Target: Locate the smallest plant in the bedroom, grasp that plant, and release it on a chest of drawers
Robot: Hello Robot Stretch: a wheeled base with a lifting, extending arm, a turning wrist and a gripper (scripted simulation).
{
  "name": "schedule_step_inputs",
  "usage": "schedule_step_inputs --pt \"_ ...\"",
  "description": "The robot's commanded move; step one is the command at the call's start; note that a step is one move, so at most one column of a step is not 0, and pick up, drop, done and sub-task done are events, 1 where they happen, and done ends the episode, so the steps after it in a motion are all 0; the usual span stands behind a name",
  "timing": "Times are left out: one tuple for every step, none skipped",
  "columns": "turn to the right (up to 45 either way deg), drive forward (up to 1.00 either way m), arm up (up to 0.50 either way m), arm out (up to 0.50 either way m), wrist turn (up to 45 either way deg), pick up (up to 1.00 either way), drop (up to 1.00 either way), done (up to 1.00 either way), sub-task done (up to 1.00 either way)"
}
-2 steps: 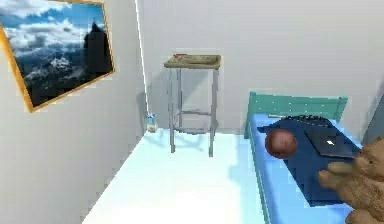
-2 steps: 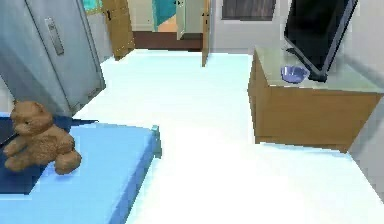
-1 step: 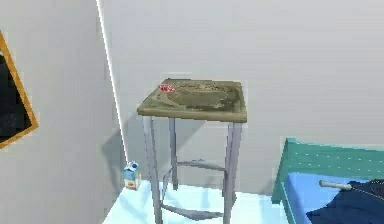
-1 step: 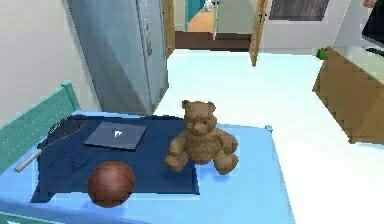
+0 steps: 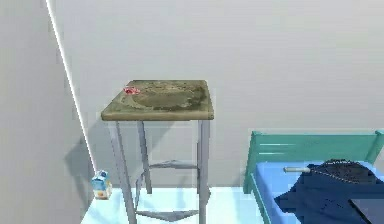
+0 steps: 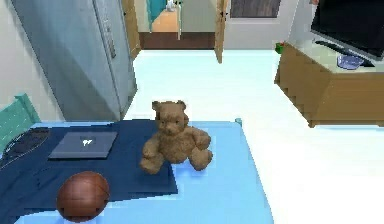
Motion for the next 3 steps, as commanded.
schedule_step_inputs --pt "0.0 0.35 0.0 0.0 0.0 0.0 0.0 0.0 0.0" --pt "-45.0 0.0 0.0 0.0 0.0 0.0 0.0 0.0 0.0" --pt "-45.0 0.0 0.0 0.0 0.0 0.0 0.0 0.0 0.0"
